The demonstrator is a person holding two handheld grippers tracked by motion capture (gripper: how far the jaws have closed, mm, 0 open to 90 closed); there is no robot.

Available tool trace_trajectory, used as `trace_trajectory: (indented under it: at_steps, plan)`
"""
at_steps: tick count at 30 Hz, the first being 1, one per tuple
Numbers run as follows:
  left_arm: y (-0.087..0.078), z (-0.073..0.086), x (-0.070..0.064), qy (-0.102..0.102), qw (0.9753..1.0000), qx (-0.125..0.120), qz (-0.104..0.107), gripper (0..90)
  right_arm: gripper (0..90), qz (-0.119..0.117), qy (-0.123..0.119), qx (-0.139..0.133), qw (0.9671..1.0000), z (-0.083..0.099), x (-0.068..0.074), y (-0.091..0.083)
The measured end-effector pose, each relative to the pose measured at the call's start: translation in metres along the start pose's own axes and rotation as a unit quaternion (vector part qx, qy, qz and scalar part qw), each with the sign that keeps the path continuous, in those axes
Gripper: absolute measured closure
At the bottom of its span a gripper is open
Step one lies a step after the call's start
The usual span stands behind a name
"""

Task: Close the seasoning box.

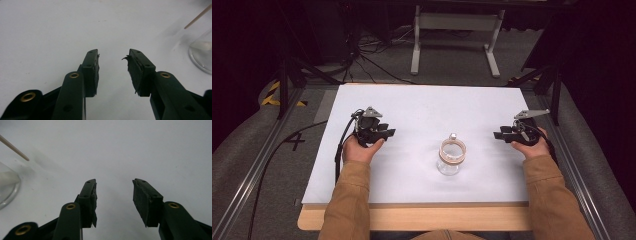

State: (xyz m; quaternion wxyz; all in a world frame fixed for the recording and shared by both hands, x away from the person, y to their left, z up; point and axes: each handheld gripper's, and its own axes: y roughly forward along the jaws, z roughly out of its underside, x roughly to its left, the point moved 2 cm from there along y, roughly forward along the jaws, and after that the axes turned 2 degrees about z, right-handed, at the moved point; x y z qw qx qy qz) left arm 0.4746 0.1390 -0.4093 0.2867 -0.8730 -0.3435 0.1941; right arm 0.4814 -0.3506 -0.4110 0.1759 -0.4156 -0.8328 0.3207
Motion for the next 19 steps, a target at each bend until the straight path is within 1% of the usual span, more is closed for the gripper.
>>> trace_trajectory:
  at_steps: [1,2,4,5,7,8,9,10,11,12,13,16,17,19]
  plan:
    - [0.0,0.0,0.0,0.0,1.0,0.0,0.0,60.6,53.6,0.0,0.0,0.008,1.0,0.002,-0.001,0.004]
    - [0.001,0.001,0.001,0.001,1.0,0.005,0.0,60.6,53.6,0.0,0.0,0.008,1.0,0.002,-0.001,0.004]
    - [0.003,0.003,0.002,-0.001,1.0,0.006,0.0,60.5,53.3,-0.004,0.0,0.016,0.9999,0.006,-0.001,0.01]
    - [0.004,0.003,0.002,-0.002,1.0,0.009,0.0,60.3,53.0,-0.005,-0.003,0.024,0.9997,0.007,0.0,0.015]
    - [0.005,0.003,0.002,-0.001,0.9999,0.011,0.001,60.2,52.8,-0.005,-0.008,0.027,0.9996,0.008,0.0,0.018]
    - [0.005,0.003,0.002,0.001,0.9999,0.016,0.002,60.2,52.8,-0.005,-0.007,0.034,0.9994,0.01,0.002,0.02]
    - [0.006,0.003,0.001,0.001,0.9999,0.014,0.002,60.1,52.8,-0.006,-0.011,0.038,0.9992,0.01,0.003,0.022]
    - [0.007,0.003,0.001,-0.001,0.9999,0.014,0.003,60.1,52.8,-0.007,-0.014,0.038,0.9992,0.011,0.004,0.024]
    - [0.007,0.003,0.001,0.004,0.9998,0.017,0.001,60.1,52.8,-0.009,-0.014,0.04,0.9991,0.011,0.005,0.025]
    - [0.008,0.004,0.0,-0.001,0.9998,0.021,0.003,60.0,52.8,-0.01,-0.015,0.042,0.999,0.011,0.006,0.027]
    - [0.009,0.004,0.0,0.001,0.9998,0.02,0.001,60.0,52.8,-0.012,-0.02,0.044,0.9988,0.012,0.007,0.028]
    - [0.009,0.004,0.0,0.0,0.9998,0.019,0.001,59.8,52.4,-0.012,-0.032,0.051,0.9981,0.012,0.011,0.032]
    - [0.008,0.003,0.0,0.001,0.9998,0.022,0.002,59.7,52.3,-0.015,-0.03,0.05,0.9982,0.012,0.012,0.032]
    - [0.008,0.004,0.0,-0.002,0.9998,0.017,0.002,59.3,51.9,-0.015,-0.032,0.046,0.9983,0.011,0.012,0.031]
